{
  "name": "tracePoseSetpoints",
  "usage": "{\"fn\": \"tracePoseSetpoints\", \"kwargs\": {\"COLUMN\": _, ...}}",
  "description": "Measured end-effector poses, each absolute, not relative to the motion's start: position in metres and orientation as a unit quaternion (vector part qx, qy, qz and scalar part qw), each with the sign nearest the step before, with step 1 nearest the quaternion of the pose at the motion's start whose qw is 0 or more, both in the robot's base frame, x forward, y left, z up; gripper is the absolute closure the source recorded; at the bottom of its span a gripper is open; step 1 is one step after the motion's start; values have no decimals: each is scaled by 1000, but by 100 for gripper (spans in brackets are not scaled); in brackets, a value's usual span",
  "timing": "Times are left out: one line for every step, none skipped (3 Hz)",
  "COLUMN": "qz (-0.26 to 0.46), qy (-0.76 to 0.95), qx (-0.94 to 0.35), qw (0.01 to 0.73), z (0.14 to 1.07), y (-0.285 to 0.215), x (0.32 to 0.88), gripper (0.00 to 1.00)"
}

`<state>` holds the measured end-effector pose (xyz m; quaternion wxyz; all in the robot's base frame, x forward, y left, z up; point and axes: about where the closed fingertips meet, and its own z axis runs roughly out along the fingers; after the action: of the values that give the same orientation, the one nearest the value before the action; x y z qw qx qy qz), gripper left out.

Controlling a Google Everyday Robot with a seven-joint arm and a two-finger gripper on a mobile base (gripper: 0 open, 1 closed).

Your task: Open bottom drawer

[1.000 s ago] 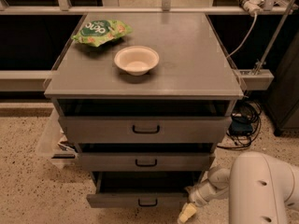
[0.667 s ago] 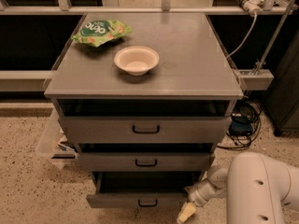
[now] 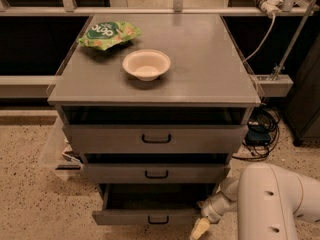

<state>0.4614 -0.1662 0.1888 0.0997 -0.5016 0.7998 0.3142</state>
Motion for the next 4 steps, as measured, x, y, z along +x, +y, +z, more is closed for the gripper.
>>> {"fn": "tracePoseSetpoints", "kwargs": {"qz": 326, "qy": 796, "qx": -501, "qw": 95, "z": 189, "y": -164, "x": 454, "gripper": 0}}
{"fn": "tracePoseSetpoints", "kwargs": {"qz": 336, "qy": 793, "qx": -500, "qw": 91, "z": 190, "y": -161, "x": 446, "gripper": 0}}
{"fn": "tracePoseSetpoints", "kwargs": {"qz": 346, "qy": 789, "qx": -499, "qw": 90, "z": 191, "y": -160, "x": 440, "gripper": 0}}
{"fn": "tracePoseSetpoints", "kwargs": {"qz": 353, "qy": 787, "qx": -498, "qw": 94, "z": 191, "y": -158, "x": 434, "gripper": 0}}
